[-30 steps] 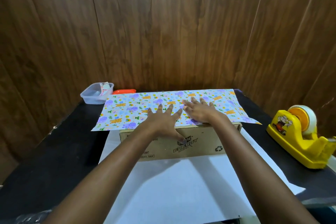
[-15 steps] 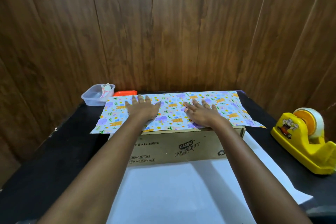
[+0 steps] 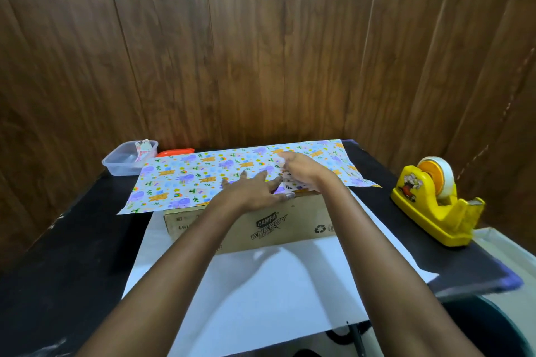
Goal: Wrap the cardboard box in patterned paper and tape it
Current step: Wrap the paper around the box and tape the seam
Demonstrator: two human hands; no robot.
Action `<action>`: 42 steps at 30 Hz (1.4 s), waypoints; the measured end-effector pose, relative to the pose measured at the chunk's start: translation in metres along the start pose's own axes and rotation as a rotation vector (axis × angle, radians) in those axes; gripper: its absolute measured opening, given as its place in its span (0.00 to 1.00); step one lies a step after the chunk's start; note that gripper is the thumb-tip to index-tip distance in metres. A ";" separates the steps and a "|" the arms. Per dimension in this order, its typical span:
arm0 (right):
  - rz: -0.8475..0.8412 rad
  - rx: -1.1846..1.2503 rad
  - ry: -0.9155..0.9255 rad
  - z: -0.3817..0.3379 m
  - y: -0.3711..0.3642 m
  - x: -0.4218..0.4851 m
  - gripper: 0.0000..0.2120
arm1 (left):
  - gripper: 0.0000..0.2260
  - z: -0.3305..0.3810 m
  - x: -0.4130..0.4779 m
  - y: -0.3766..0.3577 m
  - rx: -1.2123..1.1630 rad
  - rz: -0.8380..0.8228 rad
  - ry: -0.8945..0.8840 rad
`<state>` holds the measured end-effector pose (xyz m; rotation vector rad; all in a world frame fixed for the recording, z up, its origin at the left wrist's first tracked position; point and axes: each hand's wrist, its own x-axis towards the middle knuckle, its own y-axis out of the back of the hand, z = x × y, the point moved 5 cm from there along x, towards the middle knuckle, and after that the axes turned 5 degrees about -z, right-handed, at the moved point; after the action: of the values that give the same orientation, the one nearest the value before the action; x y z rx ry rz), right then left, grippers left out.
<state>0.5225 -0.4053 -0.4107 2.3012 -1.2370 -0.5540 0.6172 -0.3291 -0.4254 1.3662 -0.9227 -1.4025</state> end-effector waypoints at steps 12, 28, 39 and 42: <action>0.191 0.156 0.043 0.026 0.028 -0.022 0.18 | 0.23 0.048 0.011 0.005 0.188 0.069 -0.141; 0.856 0.266 0.121 0.147 0.107 -0.129 0.09 | 0.29 0.075 0.014 0.015 0.405 0.090 -0.091; 1.030 0.181 -0.286 0.214 0.140 -0.160 0.37 | 0.27 0.074 0.012 0.012 0.428 0.168 -0.097; 1.019 0.177 -0.343 0.217 0.141 -0.157 0.33 | 0.27 0.073 0.011 0.011 0.420 0.185 -0.096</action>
<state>0.2296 -0.3856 -0.4858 1.3907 -2.4269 -0.4540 0.5464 -0.3492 -0.4110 1.4801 -1.4295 -1.1818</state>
